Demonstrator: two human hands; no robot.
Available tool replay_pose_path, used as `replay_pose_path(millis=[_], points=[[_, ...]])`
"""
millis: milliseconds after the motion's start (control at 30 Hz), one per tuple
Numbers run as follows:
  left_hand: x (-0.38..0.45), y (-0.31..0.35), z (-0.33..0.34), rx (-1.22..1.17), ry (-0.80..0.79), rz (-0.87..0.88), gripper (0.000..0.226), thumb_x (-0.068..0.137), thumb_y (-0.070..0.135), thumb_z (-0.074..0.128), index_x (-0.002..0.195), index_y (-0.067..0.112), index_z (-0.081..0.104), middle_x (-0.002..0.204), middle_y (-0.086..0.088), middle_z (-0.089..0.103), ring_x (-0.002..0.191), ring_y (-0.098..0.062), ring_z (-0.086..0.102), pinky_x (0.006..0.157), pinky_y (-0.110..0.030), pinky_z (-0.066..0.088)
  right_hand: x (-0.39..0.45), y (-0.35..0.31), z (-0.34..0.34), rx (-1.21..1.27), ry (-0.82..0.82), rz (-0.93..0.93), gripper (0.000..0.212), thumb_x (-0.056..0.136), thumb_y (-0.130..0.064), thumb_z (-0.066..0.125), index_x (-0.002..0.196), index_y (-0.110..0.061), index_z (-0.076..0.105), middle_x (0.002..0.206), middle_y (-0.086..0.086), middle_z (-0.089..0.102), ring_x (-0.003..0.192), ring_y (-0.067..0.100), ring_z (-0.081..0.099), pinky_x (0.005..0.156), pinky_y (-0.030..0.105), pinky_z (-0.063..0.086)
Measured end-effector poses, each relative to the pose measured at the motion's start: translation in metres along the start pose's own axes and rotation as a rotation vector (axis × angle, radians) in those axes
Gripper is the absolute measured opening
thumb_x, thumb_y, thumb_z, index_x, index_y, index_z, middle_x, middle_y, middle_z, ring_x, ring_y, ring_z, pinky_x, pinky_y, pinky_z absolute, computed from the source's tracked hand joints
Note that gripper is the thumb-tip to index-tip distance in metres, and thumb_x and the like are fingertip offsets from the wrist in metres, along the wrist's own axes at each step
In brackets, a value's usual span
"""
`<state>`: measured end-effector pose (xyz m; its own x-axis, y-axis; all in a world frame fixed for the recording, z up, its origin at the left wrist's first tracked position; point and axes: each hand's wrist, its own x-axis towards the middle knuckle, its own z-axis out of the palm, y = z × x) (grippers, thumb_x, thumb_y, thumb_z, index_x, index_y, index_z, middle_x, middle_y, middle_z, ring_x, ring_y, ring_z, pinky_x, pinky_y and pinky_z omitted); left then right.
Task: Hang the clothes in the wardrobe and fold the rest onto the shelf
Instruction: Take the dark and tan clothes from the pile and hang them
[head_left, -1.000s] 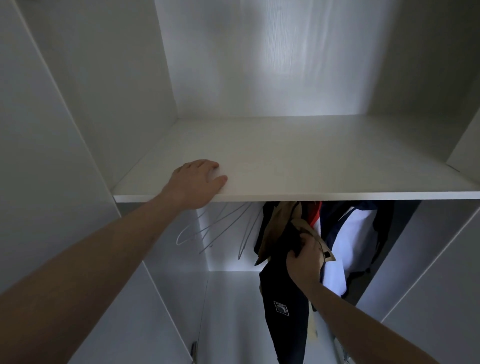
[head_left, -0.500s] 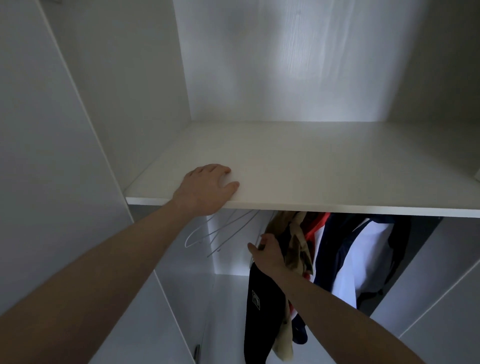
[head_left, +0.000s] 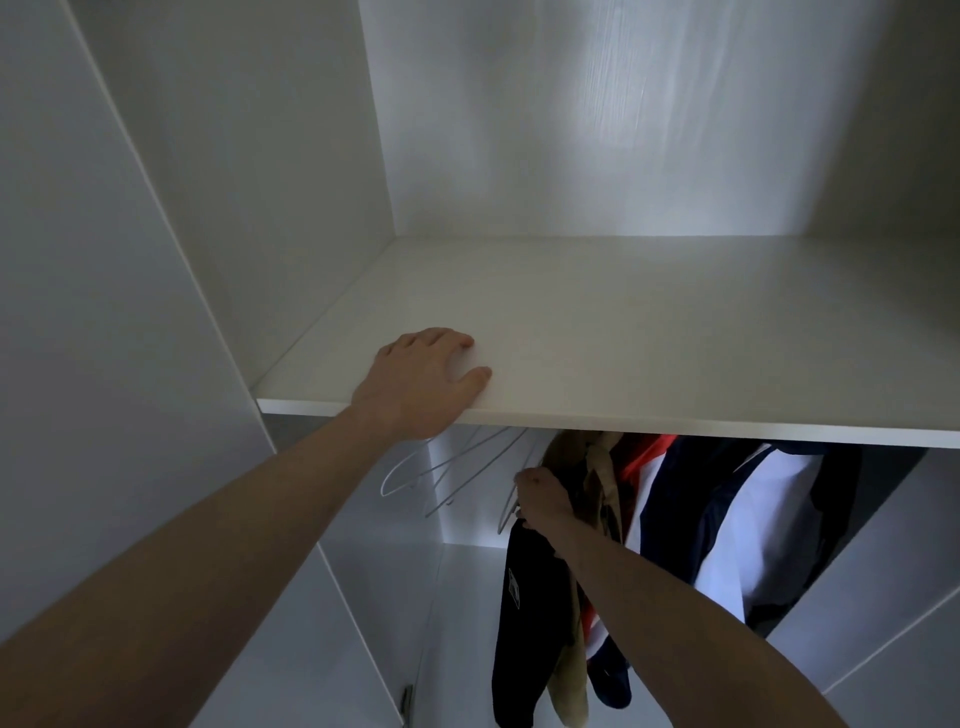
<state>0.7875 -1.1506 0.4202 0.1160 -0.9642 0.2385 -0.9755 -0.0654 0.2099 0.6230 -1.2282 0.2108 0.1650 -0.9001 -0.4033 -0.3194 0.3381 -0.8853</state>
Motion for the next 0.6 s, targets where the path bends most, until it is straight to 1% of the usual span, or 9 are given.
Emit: replay_pose_path(millis=[67,133,167,233,300,400,467,533,600], points=[[0.000,0.000,0.000,-0.011,-0.002,-0.002,0.070,0.086,0.070,0.030,0.144,0.034,0.046,0.155,0.008,0.043,0.141,-0.021,0.039,0.118,-0.044,0.028,-0.002,-0.003,0.003,0.004,-0.031,-0.018,0.026,0.102,-0.033,0.057,0.110,-0.009,0.061,0.082,0.006,0.061,0.068,0.015,0.058,0.057,0.024,0.051],[-0.001,0.000,0.000,-0.015,0.003,-0.003,0.072,0.085,0.071,0.028,0.145,0.034,0.045,0.155,0.008,0.043,0.141,-0.021,0.039,0.118,-0.044,0.027,-0.002,-0.005,0.005,-0.044,-0.051,-0.053,0.024,0.100,-0.034,0.062,0.092,-0.011,0.060,0.080,0.006,0.062,0.067,0.015,0.060,0.057,0.026,0.052],[-0.001,0.000,0.000,-0.013,0.005,-0.002,0.073,0.085,0.072,0.028,0.145,0.034,0.045,0.154,0.008,0.043,0.141,-0.021,0.039,0.117,-0.043,0.027,-0.001,-0.006,0.006,-0.052,-0.049,-0.064,0.023,0.099,-0.031,0.063,0.091,-0.009,0.060,0.081,0.007,0.063,0.067,0.016,0.061,0.058,0.027,0.053],[-0.001,0.000,0.001,-0.008,0.009,-0.001,0.073,0.085,0.072,0.027,0.144,0.034,0.045,0.154,0.008,0.044,0.141,-0.021,0.039,0.117,-0.043,0.028,0.000,-0.010,0.007,-0.009,-0.041,-0.063,0.023,0.097,-0.024,0.067,0.103,-0.003,0.061,0.090,0.012,0.068,0.065,0.016,0.062,0.057,0.027,0.053],[0.000,0.000,0.000,-0.001,0.005,-0.004,0.073,0.084,0.073,0.027,0.144,0.035,0.045,0.154,0.009,0.044,0.140,-0.021,0.040,0.116,-0.043,0.029,0.000,-0.014,0.009,0.104,-0.039,-0.033,0.023,0.095,-0.014,0.069,0.111,-0.002,0.059,0.103,0.018,0.071,0.059,0.016,0.059,0.055,0.026,0.051],[-0.001,0.001,0.000,0.000,-0.006,-0.009,0.074,0.084,0.073,0.026,0.144,0.034,0.045,0.154,0.008,0.044,0.140,-0.022,0.040,0.116,-0.044,0.028,-0.003,-0.019,0.011,0.258,-0.085,0.016,0.025,0.096,-0.011,0.069,0.116,-0.010,0.054,0.099,0.012,0.069,0.057,0.017,0.056,0.054,0.025,0.048],[-0.002,0.001,0.000,-0.004,-0.011,-0.011,0.075,0.084,0.073,0.026,0.145,0.034,0.045,0.154,0.007,0.043,0.141,-0.022,0.039,0.116,-0.043,0.027,-0.005,-0.024,0.010,0.270,-0.130,0.047,0.026,0.098,-0.017,0.067,0.122,-0.010,0.058,0.096,0.006,0.066,0.063,0.015,0.059,0.058,0.025,0.052],[-0.002,0.002,0.000,-0.007,-0.013,-0.013,0.075,0.085,0.073,0.026,0.146,0.034,0.044,0.155,0.006,0.043,0.141,-0.022,0.039,0.117,-0.043,0.027,-0.003,-0.031,0.010,0.261,-0.150,0.096,0.025,0.099,-0.020,0.064,0.123,-0.012,0.061,0.095,0.002,0.064,0.072,0.013,0.062,0.062,0.024,0.056],[-0.002,0.002,0.000,-0.008,-0.009,-0.014,0.075,0.085,0.073,0.026,0.146,0.034,0.044,0.155,0.006,0.042,0.141,-0.022,0.039,0.117,-0.043,0.027,-0.001,-0.036,0.013,0.294,-0.122,0.105,0.031,0.099,-0.021,0.064,0.128,-0.013,0.057,0.098,0.005,0.064,0.073,0.013,0.061,0.061,0.023,0.056]])
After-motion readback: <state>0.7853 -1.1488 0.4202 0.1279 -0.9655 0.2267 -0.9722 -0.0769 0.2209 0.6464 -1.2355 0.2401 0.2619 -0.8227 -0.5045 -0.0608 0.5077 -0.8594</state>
